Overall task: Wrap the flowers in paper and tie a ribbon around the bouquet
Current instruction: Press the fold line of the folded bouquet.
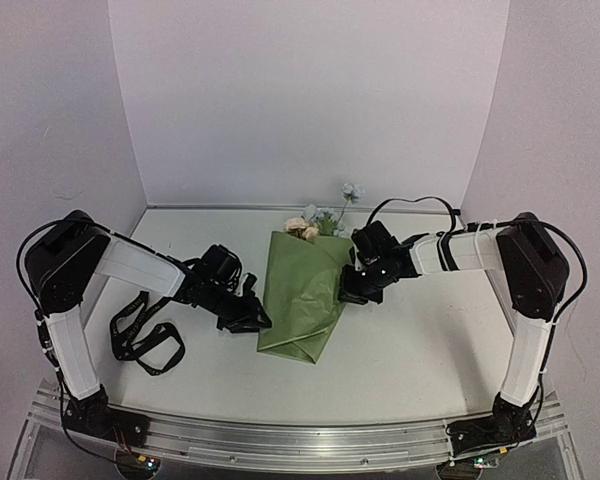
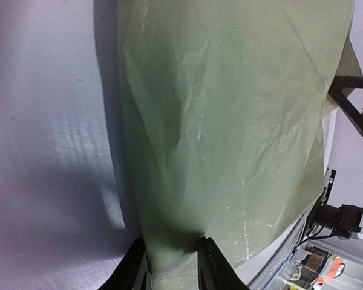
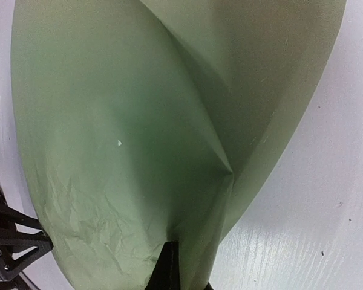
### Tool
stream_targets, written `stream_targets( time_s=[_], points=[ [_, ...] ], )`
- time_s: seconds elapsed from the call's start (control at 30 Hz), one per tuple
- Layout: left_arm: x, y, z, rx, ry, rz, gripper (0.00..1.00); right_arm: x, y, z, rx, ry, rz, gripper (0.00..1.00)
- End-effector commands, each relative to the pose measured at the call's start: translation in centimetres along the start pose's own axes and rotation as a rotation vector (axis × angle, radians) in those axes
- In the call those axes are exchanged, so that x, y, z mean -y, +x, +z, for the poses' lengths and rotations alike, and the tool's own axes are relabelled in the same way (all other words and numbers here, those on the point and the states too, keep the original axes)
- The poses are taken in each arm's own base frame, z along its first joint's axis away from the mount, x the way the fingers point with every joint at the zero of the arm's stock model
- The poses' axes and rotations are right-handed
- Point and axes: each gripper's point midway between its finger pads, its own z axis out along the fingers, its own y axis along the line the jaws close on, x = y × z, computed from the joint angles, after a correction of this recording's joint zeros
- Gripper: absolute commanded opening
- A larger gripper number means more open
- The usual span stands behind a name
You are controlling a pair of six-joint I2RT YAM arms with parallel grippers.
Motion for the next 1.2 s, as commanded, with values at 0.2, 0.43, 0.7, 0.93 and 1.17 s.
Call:
stream_targets(
  time_s=[0.2, 0.43, 0.7, 0.93, 1.17],
  points=[
    [2.4, 3.3, 1.2, -0.053, -0.059, 0.035, 0.11, 0.7, 1.1, -0.5, -0.039, -0.006, -0.044, 0.00],
    [3.5, 2.9, -0.8, -0.036, -0.104, 0.079, 0.28, 0.6, 1.5, -1.9, -0.031, -0.020, -0.081, 0.00],
    [6.4, 1.3, -2.2, -0.021, -0.082, 0.144, 0.26, -0.1, 0.8, -4.1, 0.005, -0.026, -0.112, 0.00],
    [8.3, 1.4, -0.4, -0.088, 0.023, 0.220, 0.08, 1.4, 1.0, -4.1, 0.009, 0.032, -0.134, 0.00],
    [7.5, 2.9, 1.7, -0.198, 0.054, 0.206, 0.04, 2.0, 1.0, -3.5, -0.009, 0.040, -0.124, 0.00]
  ],
)
